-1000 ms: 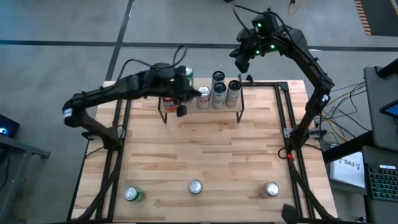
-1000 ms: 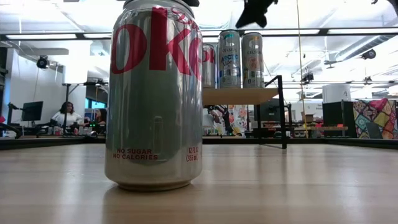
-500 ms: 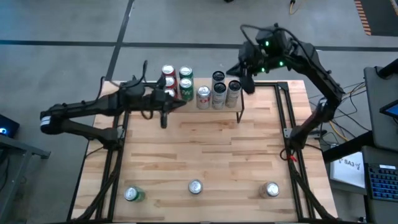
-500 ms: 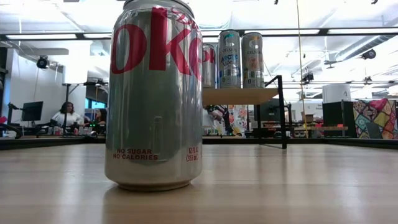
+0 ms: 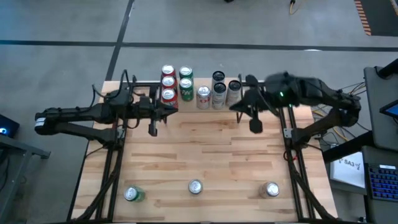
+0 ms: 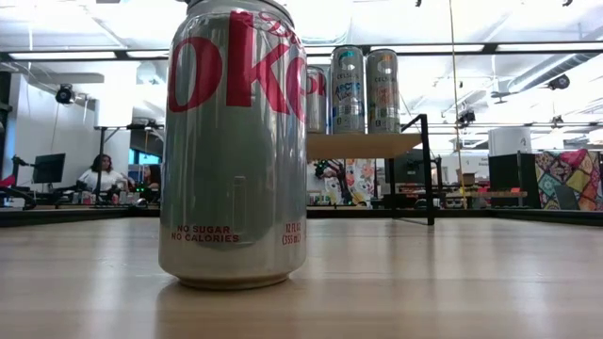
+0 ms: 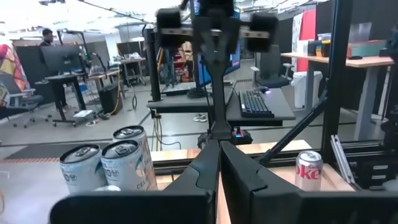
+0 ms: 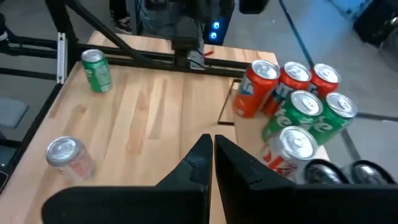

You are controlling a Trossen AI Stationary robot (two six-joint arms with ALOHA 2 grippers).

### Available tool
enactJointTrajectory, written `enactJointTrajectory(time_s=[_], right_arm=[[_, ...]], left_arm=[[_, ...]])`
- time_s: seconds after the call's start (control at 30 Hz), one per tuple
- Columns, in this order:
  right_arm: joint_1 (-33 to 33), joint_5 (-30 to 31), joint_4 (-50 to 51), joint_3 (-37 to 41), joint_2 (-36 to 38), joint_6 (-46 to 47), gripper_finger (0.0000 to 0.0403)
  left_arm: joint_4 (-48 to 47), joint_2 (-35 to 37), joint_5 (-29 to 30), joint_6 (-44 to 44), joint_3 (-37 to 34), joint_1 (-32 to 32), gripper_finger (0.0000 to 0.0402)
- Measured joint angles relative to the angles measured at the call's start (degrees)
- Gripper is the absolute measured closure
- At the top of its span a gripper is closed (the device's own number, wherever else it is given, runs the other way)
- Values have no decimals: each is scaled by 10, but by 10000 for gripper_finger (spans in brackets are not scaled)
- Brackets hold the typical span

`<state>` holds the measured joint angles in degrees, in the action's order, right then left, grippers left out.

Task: Place canned beverage on shelf
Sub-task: Put the left silver soda can on the shelf aligned with the other silver soda can

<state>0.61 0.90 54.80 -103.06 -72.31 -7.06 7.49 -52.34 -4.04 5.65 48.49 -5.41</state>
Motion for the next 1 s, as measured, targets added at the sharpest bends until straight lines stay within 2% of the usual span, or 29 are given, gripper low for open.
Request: enactJointTrajectory(time_s=[0.17, 0.47, 0.73, 1.0], right_arm=[[-71, 21, -47, 85, 44, 32, 394], [-148, 21, -29, 167, 55, 63, 394], [-174, 21, -23, 212, 38, 73, 394], [-173, 21, -66, 216, -24, 62, 394]], left_arm=[[7, -6, 0, -9, 0, 0, 402], [42, -33, 0, -54, 1, 9, 402], [55, -57, 3, -90, 1, 46, 402], [52, -64, 97, -81, 1, 124, 402]])
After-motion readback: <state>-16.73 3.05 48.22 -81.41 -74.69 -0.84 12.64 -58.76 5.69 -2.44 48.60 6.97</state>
